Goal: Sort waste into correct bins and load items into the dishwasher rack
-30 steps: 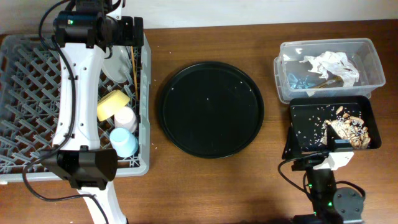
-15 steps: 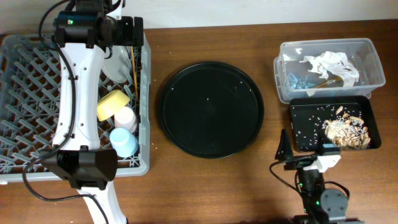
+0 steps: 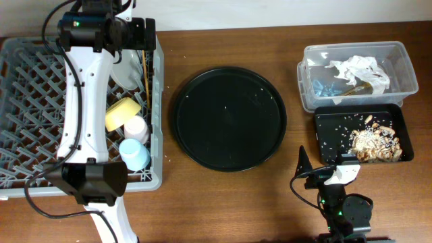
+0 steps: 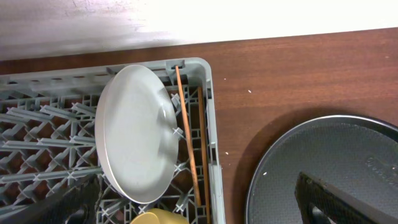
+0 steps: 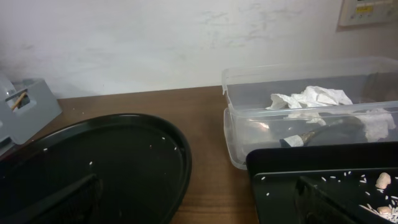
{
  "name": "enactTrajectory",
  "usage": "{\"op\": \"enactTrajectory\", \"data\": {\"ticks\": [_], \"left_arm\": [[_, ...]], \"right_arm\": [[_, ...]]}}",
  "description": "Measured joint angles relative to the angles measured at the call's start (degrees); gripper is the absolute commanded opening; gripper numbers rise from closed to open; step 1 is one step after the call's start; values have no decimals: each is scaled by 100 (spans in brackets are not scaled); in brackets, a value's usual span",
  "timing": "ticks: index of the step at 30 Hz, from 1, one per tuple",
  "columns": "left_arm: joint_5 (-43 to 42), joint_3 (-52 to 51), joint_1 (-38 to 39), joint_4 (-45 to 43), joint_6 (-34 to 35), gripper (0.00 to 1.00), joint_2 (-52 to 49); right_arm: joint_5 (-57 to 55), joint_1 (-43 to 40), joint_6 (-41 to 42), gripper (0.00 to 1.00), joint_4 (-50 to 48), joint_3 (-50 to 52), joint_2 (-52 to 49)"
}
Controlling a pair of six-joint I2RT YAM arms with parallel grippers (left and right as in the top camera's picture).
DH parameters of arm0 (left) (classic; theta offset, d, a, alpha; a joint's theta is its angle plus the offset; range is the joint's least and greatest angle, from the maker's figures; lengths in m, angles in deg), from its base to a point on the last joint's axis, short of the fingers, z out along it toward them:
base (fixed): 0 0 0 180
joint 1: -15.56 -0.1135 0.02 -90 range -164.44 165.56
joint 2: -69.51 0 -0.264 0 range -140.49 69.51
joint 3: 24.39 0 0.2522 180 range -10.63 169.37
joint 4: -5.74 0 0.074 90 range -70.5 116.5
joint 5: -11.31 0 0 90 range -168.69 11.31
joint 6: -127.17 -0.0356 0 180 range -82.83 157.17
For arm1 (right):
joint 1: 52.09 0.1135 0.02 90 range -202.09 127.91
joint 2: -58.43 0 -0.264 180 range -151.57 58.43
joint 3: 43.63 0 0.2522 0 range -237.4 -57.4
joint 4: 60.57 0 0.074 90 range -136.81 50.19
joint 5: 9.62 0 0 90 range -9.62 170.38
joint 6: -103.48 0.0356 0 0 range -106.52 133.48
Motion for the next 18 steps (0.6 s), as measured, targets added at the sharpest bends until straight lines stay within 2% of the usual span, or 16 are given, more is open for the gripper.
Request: {"op": "enactTrajectory", "data": {"ticks": [14,18], "left_arm": [[26,-138,2,-79,-50,99,59],[46,-1790,46,-1576,-98,99,872]], "right_arm": [[-2,0,0,99,2,0,0],[-2,0,0,99,2,0,0]]}}
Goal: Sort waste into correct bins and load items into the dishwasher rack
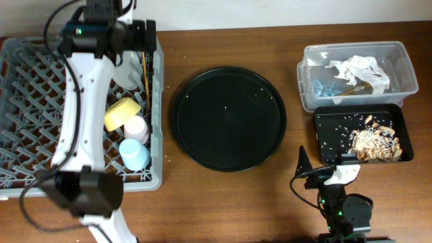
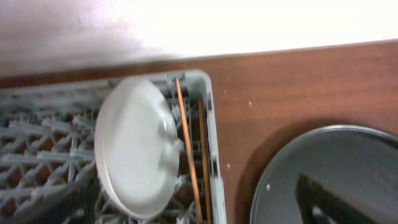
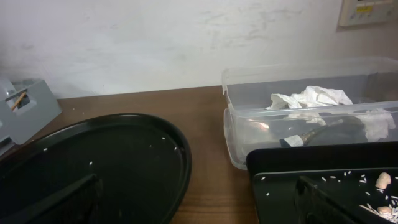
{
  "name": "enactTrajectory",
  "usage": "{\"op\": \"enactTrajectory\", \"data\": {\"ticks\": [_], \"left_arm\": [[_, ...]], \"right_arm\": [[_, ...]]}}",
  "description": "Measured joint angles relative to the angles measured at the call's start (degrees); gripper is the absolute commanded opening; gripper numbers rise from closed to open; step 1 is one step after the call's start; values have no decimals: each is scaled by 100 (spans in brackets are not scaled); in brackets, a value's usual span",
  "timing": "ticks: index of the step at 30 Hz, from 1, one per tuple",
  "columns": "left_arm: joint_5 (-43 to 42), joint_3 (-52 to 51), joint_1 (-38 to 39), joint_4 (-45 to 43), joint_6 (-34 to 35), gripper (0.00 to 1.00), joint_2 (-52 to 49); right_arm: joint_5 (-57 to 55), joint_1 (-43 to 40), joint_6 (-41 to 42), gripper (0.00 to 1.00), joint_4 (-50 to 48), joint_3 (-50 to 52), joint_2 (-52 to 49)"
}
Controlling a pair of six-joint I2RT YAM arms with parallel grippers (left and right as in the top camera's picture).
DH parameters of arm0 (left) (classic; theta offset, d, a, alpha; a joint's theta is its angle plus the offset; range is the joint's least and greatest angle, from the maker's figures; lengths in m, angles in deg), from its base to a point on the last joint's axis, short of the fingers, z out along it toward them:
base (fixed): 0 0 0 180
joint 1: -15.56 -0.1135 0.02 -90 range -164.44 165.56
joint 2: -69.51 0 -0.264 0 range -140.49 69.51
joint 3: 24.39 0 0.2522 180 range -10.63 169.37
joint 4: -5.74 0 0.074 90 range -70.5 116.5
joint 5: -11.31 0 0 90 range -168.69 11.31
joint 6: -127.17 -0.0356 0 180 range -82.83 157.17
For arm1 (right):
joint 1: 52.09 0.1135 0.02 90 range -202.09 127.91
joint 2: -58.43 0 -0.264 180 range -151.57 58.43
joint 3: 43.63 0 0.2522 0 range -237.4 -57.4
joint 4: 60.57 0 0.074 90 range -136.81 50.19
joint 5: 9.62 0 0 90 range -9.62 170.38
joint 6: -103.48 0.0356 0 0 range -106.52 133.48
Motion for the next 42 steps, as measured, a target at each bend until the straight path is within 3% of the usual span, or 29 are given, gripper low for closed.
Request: {"op": "enactTrajectory", "data": {"ticks": [5,10,15,20,26,35,42], "left_arm": [[-35,-3654,70,-3021,-103,99,2100],[-44,-6682,-13,-4760,-302,99,4273],[-42,-9136,-203,-5967,-402,99,6142],[37,-10950,-319,-6400,-424,99,8155],[157,-11940,-321,-6341,-424,99,9554],[243,-12037,-321,-5051,-424,99,10299],[262,-12043,-319,-5045,-424,99,10843]], "right_arm": [[0,2,2,98,2,0,-7],[-2,2,0,99,2,-2,-4],[0,2,0,98,4,-2,-7],[0,7,2,98,2,-2,-4],[0,7,2,98,2,-2,-7],[0,7,0,99,2,-2,-4],[0,7,0,98,4,-2,-4]]}}
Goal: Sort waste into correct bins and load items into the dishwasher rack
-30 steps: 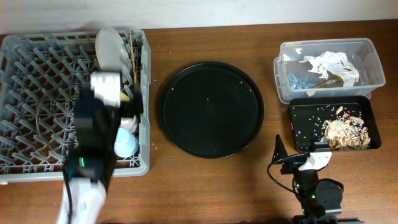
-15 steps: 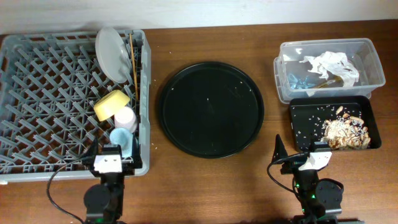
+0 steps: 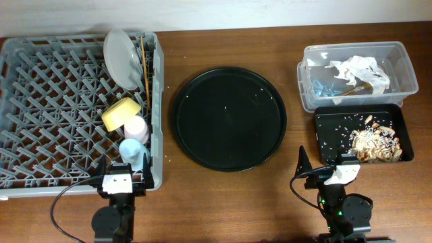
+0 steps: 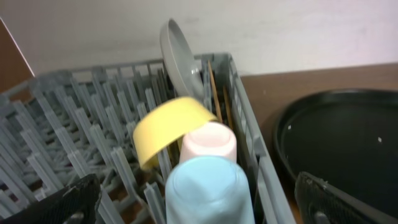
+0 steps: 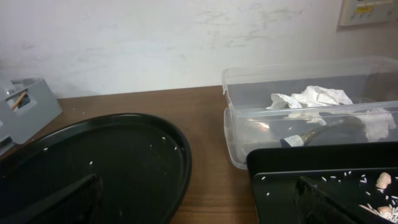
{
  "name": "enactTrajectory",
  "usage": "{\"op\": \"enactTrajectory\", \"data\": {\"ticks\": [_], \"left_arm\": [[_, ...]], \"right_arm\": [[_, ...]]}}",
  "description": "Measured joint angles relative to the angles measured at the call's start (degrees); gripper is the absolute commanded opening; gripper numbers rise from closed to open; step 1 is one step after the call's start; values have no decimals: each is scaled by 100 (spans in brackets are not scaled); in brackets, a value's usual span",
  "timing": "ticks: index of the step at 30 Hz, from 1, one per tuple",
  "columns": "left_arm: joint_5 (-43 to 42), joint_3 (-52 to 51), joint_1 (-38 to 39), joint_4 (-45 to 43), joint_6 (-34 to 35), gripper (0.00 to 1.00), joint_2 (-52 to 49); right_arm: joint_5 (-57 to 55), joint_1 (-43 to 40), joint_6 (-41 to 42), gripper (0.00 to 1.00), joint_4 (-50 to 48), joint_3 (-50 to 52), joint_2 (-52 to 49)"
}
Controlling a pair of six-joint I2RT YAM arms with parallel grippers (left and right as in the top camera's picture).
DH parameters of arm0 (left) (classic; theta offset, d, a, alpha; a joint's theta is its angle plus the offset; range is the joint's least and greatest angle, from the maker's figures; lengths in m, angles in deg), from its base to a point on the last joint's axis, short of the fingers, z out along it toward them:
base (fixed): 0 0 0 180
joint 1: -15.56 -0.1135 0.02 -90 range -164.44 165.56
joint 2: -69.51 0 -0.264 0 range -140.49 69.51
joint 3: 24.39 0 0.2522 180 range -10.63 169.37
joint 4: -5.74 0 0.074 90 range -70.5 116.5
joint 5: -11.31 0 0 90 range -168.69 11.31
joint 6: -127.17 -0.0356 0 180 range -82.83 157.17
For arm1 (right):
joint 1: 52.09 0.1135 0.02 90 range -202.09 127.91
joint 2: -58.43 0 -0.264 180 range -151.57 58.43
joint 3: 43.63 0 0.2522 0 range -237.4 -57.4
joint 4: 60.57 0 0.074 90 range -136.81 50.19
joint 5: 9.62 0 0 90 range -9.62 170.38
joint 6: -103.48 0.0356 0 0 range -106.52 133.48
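The grey dishwasher rack (image 3: 40, 101) holds a grey plate (image 3: 120, 57) standing on edge, brown chopsticks (image 3: 146, 67), a yellow bowl (image 3: 120, 113), a pink cup (image 3: 137, 127) and a blue cup (image 3: 135, 154). My left gripper (image 3: 119, 177) rests open in front of the rack's near right corner. Its wrist view looks straight at the blue cup (image 4: 205, 190), the pink cup (image 4: 209, 142) and the yellow bowl (image 4: 166, 127). My right gripper (image 3: 324, 172) rests open near the table's front edge, with nothing in it.
A round black tray (image 3: 231, 118) with a few rice grains lies mid-table. At the right, a clear bin (image 3: 354, 71) holds crumpled paper and wrappers, and a black rectangular tray (image 3: 361, 135) holds food scraps. The right wrist view shows the same bin (image 5: 311, 109).
My left arm was stretched over the rack's far right corner, by the plate. Now it sits folded at the table's near edge in front of the rack. The right arm has not moved.
My left gripper stood open above the plate and chopsticks at the rack's far right corner. At 1.4 s ago it was still there, a little farther off. Now it is back at the near edge, with the rack's contents unchanged.
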Motion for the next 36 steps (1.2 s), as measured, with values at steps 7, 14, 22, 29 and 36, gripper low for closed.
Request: {"op": "enactTrajectory", "data": {"ticks": [7,14,22,29,36], "left_arm": [[-2,0,-15,4,0,99,142],[0,0,-22,4,0,99,142],[0,0,-22,4,0,99,142],[0,0,-22,4,0,99,142],[0,0,-22,4,0,99,142]], "right_arm": [[0,0,0,98,0,0,0],[0,0,0,98,0,0,0],[2,0,0,99,0,0,-2],[0,0,2,98,0,0,-2],[0,0,2,98,0,0,-2]]}}
